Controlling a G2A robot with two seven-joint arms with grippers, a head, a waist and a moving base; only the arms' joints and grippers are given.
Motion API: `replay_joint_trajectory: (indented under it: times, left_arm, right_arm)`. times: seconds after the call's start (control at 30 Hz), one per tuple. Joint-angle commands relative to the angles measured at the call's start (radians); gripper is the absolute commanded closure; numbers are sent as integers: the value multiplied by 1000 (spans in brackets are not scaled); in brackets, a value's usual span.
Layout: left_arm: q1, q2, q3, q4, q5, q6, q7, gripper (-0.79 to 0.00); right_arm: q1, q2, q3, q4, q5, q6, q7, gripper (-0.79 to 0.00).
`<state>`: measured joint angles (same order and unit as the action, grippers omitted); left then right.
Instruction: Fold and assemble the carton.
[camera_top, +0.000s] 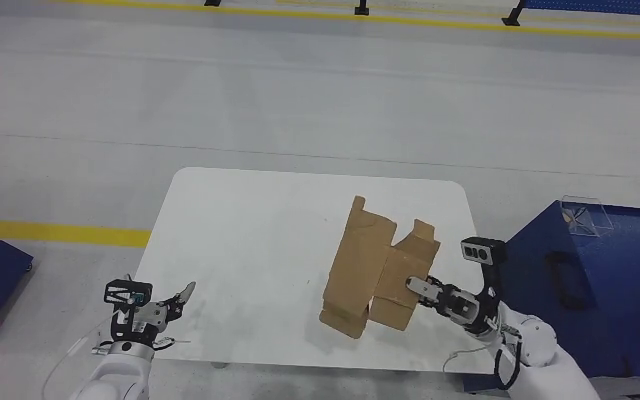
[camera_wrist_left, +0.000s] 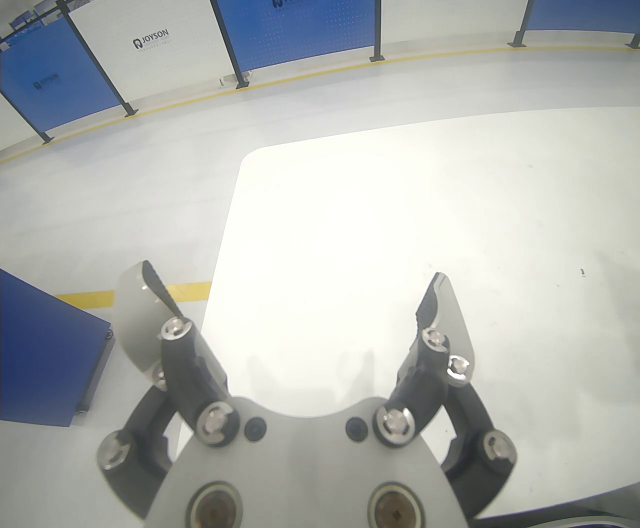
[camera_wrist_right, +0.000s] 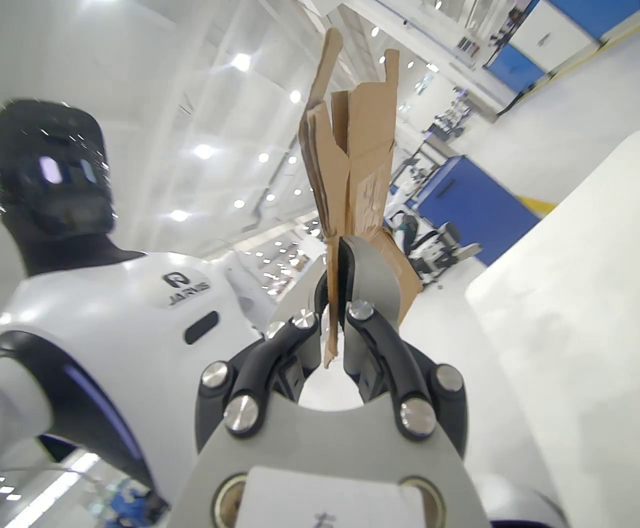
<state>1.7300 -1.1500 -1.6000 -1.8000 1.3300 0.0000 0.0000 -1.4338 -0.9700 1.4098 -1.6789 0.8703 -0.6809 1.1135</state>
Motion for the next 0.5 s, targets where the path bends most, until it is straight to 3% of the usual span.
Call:
replay_joint_trajectory:
  times: [0.0,0.47]
  left_arm:
    - [0,0,0,0,0,0,0,-785]
    - [0,0,0,0,0,0,0,-785]
  right_arm:
    - [3,0,0,5,39,9,13,0]
    - [-2,-3,-4,-19,78,40,-12,0]
